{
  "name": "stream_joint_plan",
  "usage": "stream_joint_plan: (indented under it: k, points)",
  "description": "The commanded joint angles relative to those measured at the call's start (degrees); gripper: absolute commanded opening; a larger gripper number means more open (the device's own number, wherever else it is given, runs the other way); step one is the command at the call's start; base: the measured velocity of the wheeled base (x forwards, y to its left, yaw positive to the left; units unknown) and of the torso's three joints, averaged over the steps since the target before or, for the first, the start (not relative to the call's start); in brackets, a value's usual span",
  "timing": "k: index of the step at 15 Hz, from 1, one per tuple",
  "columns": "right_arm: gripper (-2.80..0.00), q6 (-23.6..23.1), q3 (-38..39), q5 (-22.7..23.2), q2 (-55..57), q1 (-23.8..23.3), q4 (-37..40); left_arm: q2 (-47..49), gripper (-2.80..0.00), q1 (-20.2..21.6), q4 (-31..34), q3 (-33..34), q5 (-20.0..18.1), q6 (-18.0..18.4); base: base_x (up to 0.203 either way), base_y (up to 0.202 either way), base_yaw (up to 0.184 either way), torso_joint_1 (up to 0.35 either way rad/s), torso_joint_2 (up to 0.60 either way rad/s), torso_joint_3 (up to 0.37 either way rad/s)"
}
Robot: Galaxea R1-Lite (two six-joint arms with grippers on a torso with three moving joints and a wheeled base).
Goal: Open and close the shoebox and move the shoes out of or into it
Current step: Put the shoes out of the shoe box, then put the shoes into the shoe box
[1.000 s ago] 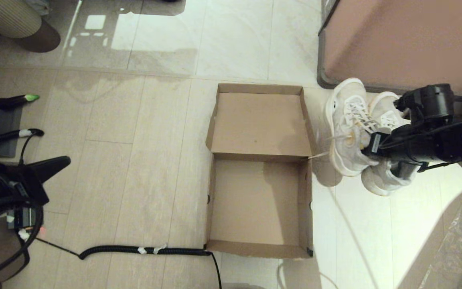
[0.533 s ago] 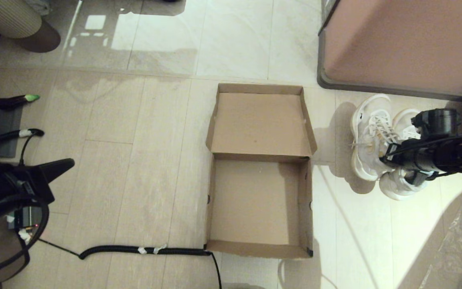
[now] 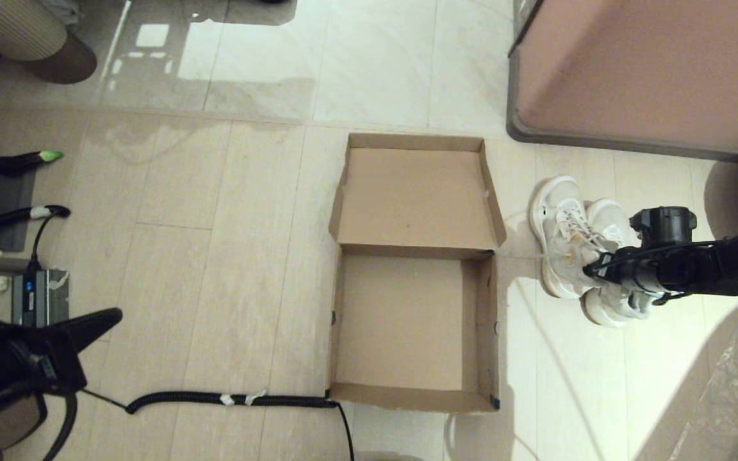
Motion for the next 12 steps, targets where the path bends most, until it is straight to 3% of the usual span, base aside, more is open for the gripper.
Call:
stream_joint_plan:
  k: [1, 7, 9, 12]
  points:
    - [0.0, 0.1, 1.2, 0.0, -2.3, -0.4, 0.0, -5.5, -2.8, 0.2, 0.6, 4.3, 1.2, 0.8, 0.0, 0.0, 0.0, 0.0, 0.0, 0.0]
    - [0.0, -0.2, 10.1, 2.6, -16.5, -0.3, 0.0, -21.5, -2.8, 0.3, 2.8, 14.7, 8.1, 2.7, 0.0, 0.0, 0.0, 0.0, 0.0, 0.0]
    - [0.0, -0.3, 11.6, 2.9, -19.2, 0.5, -0.1, -27.6, -2.8, -0.1, 5.1, 17.1, 7.5, 2.7, 0.0, 0.0, 0.0, 0.0, 0.0, 0.0]
    - [0.0, -0.5, 12.4, 2.9, -22.0, 0.8, -0.1, -39.5, -2.8, -1.1, 14.1, 21.3, 4.7, 2.7, 0.0, 0.0, 0.0, 0.0, 0.0, 0.0]
